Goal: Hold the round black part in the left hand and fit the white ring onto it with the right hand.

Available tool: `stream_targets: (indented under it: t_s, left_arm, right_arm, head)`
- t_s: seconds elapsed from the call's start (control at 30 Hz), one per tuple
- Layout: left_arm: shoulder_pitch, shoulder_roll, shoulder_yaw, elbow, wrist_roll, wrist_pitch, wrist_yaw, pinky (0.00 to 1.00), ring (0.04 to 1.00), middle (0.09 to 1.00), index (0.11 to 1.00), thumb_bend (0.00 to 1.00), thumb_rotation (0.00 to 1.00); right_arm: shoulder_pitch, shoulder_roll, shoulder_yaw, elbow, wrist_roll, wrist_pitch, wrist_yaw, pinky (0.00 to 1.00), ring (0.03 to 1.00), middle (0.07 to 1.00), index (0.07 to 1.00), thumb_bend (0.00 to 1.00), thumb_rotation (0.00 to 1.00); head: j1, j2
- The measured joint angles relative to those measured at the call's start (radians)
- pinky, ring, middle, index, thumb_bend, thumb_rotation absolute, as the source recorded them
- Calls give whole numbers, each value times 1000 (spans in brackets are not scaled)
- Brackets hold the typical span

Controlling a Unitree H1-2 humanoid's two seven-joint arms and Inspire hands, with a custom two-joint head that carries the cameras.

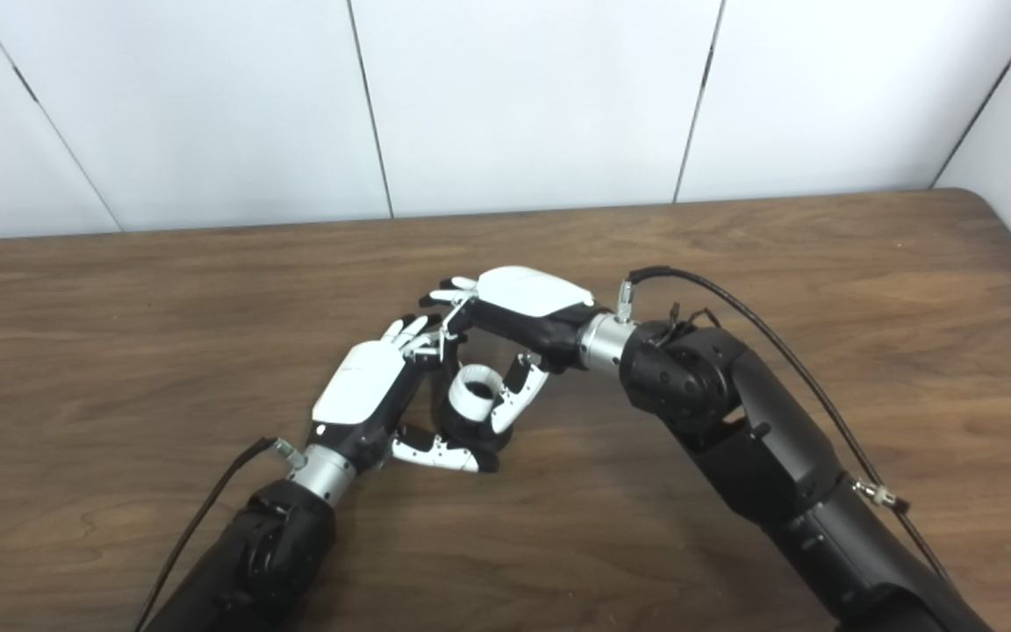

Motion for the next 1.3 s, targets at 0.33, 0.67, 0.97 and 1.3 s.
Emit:
stream_targets:
  t_s: [0.33, 0.67, 0.97, 1.3]
  left_arm:
    - [-2, -1, -4, 1, 0, 5, 1, 1000, 961, 846, 480, 520, 47]
    - [-8, -4, -9, 16, -3, -4, 11, 1000, 955, 843, 479, 520, 48]
    - [-8, -4, -9, 17, -3, -6, 12, 1000, 957, 845, 479, 520, 48]
    - [-23, -4, -11, 39, -6, -26, 12, 1000, 956, 845, 479, 520, 47]
  right_arm:
    - [-1, 1, 3, -4, -2, 24, 22, 947, 1000, 973, 596, 902, 262]
    - [-2, 1, 20, -14, -9, 49, 81, 969, 1000, 1000, 856, 1000, 399]
    - [-1, 1, 19, -14, -8, 49, 82, 979, 1000, 1000, 906, 1000, 398]
    - [5, 1, 1, -19, 2, 67, 84, 999, 1000, 1000, 993, 1000, 443]
  head:
    - [-2, -9]
    - [-2, -14]
    - [-2, -15]
    - [-14, -49]
